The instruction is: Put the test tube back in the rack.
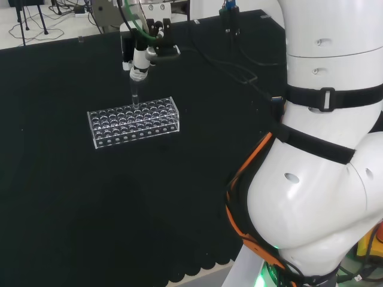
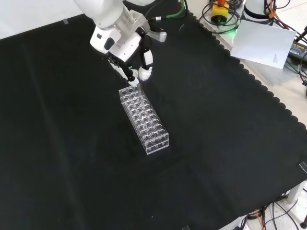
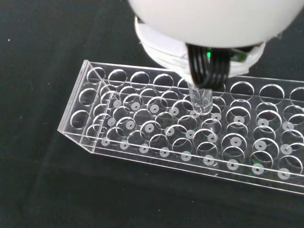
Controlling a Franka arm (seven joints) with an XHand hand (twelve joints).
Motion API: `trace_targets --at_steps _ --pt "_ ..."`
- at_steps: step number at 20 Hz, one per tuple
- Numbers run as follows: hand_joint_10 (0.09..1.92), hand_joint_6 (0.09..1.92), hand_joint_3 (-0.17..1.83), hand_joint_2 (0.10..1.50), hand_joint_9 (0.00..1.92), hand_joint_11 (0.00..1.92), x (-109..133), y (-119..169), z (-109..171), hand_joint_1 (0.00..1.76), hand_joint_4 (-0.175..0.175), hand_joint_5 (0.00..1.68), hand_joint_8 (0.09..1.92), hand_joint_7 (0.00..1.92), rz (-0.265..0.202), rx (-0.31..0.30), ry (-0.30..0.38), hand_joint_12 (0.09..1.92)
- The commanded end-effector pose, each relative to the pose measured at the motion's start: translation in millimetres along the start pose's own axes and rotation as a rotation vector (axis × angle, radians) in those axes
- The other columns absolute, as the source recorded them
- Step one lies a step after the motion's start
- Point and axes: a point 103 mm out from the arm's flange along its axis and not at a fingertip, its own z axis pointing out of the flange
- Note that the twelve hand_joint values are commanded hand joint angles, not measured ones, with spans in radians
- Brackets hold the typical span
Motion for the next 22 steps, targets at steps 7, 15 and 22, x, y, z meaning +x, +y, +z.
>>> trace_targets --at_steps 7,15,22 --pt "0.41 0.09 0.76 0.53 1.45 1.37 -5 2 7 1.45 -0.175 1.49 0.62 1.47 0.036 0.016 0.010 1.08" --pt "0.41 0.09 0.76 0.53 1.45 1.37 -7 6 12 1.45 -0.175 1.49 0.62 1.47 0.014 0.023 0.011 1.08" --pt "0.41 0.09 0.76 0.53 1.45 1.37 -7 8 13 1.45 -0.175 1.49 0.62 1.47 0.007 0.034 -0.005 1.08"
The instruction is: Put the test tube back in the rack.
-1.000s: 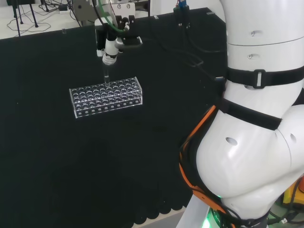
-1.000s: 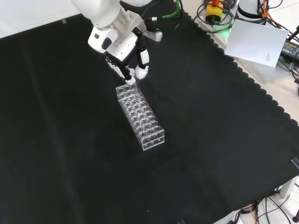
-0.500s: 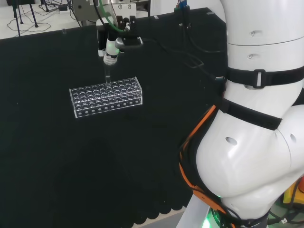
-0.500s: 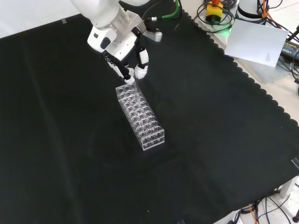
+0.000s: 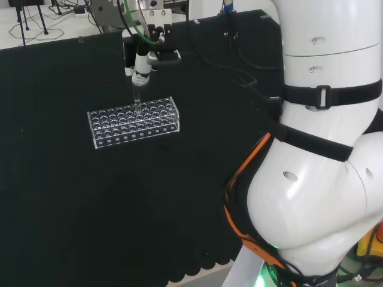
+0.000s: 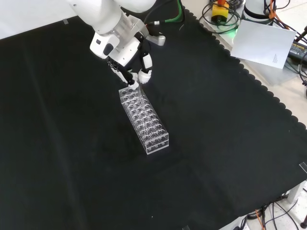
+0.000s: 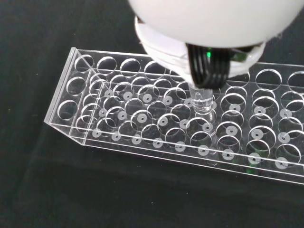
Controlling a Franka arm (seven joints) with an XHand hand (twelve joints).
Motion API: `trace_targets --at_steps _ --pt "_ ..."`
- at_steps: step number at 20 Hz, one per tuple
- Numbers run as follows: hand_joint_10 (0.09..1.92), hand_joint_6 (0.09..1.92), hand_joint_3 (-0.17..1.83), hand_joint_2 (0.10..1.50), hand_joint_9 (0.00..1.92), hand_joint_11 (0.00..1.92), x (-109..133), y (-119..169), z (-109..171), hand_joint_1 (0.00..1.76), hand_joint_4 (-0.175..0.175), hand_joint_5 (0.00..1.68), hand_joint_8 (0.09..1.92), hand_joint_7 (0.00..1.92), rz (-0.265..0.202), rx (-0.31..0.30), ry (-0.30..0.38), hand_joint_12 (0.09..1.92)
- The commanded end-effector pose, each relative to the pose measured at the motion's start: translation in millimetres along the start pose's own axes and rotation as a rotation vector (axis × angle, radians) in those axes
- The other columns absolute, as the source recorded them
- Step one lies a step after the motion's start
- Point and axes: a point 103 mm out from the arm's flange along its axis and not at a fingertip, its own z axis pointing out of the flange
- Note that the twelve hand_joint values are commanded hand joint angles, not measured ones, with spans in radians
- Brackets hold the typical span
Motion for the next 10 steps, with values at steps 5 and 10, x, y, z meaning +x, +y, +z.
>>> trace_targets --at_steps 5,10 --pt "0.41 0.09 0.76 0.53 1.45 1.37 1.2 1.9 0.7 1.45 -0.175 1.49 0.62 1.47 -0.008 0.003 -0.005 1.08" --pt "0.41 0.09 0.76 0.53 1.45 1.37 1.9 3.3 0.2 1.45 -0.175 1.49 0.62 1.47 -0.009 0.004 -0.002 1.08"
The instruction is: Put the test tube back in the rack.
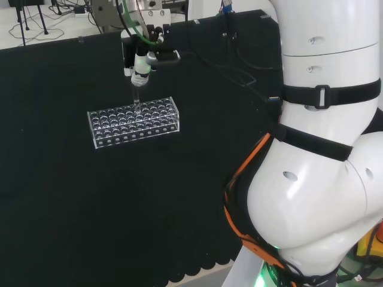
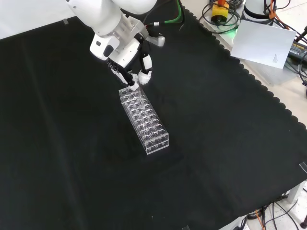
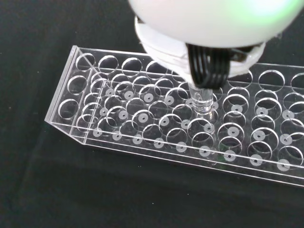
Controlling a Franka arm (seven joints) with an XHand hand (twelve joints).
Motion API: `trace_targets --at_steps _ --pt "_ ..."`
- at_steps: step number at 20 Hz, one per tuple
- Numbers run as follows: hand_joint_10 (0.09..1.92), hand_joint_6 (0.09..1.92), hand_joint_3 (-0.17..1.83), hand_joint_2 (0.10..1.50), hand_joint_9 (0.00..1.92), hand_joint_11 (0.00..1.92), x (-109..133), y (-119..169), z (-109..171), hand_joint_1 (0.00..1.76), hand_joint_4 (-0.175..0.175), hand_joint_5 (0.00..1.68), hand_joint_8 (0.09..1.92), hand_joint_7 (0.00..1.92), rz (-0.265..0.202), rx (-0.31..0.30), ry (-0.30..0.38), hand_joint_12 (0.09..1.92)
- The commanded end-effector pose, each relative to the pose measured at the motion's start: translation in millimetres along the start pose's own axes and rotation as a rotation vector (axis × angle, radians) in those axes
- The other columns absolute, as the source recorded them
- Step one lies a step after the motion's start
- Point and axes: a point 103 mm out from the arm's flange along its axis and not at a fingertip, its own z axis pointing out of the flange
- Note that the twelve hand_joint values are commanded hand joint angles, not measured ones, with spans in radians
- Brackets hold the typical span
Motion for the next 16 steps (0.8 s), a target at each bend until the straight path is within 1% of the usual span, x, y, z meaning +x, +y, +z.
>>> trace_targets --at_steps 1,10,13,16 --pt "0.41 0.09 0.76 0.53 1.45 1.37 0 1 0 1.45 -0.175 1.49 0.62 1.47 -0.002 0.001 -0.002 1.08" --pt "0.41 0.09 0.76 0.53 1.45 1.37 3 4 0 1.45 -0.175 1.49 0.62 1.47 -0.008 0.008 0.002 1.08" --pt "0.41 0.09 0.76 0.53 1.45 1.37 11 9 7 1.45 -0.175 1.49 0.62 1.47 -0.003 0.013 -0.005 1.08" --pt "0.41 0.09 0.76 0.53 1.45 1.37 6 6 7 1.45 -0.175 1.49 0.62 1.47 -0.014 0.011 0.009 1.08"
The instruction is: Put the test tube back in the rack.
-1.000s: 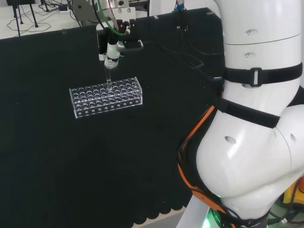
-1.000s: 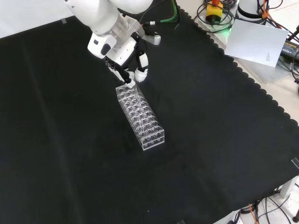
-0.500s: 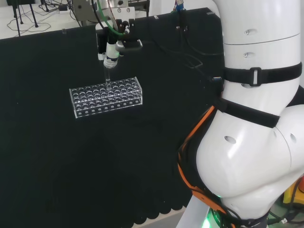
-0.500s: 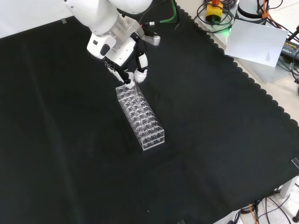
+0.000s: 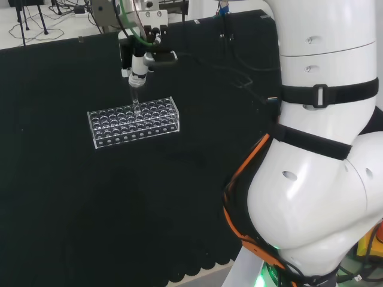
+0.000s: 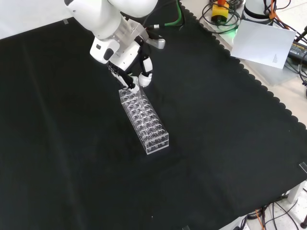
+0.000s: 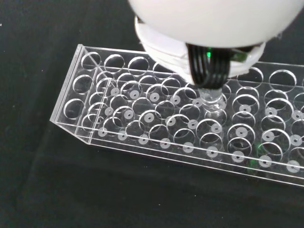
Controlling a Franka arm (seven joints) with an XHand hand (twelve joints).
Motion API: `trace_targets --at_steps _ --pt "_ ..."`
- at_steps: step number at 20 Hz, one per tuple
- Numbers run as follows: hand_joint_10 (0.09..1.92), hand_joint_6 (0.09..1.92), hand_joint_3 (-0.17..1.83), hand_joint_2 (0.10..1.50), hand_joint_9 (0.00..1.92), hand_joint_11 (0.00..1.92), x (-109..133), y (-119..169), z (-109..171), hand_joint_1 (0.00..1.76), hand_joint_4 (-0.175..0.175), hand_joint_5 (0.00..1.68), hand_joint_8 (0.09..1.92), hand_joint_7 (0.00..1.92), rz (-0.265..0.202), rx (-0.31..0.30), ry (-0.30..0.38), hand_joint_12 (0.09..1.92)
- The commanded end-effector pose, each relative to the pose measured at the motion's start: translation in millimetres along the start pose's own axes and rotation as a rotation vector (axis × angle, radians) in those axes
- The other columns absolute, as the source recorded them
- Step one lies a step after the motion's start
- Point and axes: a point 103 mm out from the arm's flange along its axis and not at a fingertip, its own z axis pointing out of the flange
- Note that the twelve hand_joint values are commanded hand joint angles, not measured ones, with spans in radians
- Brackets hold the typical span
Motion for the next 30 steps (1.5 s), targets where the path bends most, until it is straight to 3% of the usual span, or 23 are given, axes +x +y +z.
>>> trace_targets --at_steps 1,9,20,30 --pt "0.41 0.09 0.76 0.53 1.45 1.37 0 0 4 1.45 -0.175 1.49 0.62 1.47 -0.009 0.002 0.009 1.08" --pt "0.41 0.09 0.76 0.53 1.45 1.37 0 1 7 1.45 -0.175 1.49 0.62 1.47 -0.011 0.011 0.014 1.08" --pt "0.41 0.09 0.76 0.53 1.45 1.37 -9 17 32 1.45 -0.175 1.49 0.62 1.47 0.033 0.053 0.006 1.08" --pt "0.41 0.09 0.76 0.53 1.45 1.37 -16 17 32 1.45 -0.175 1.49 0.62 1.47 0.045 0.071 0.008 1.08"
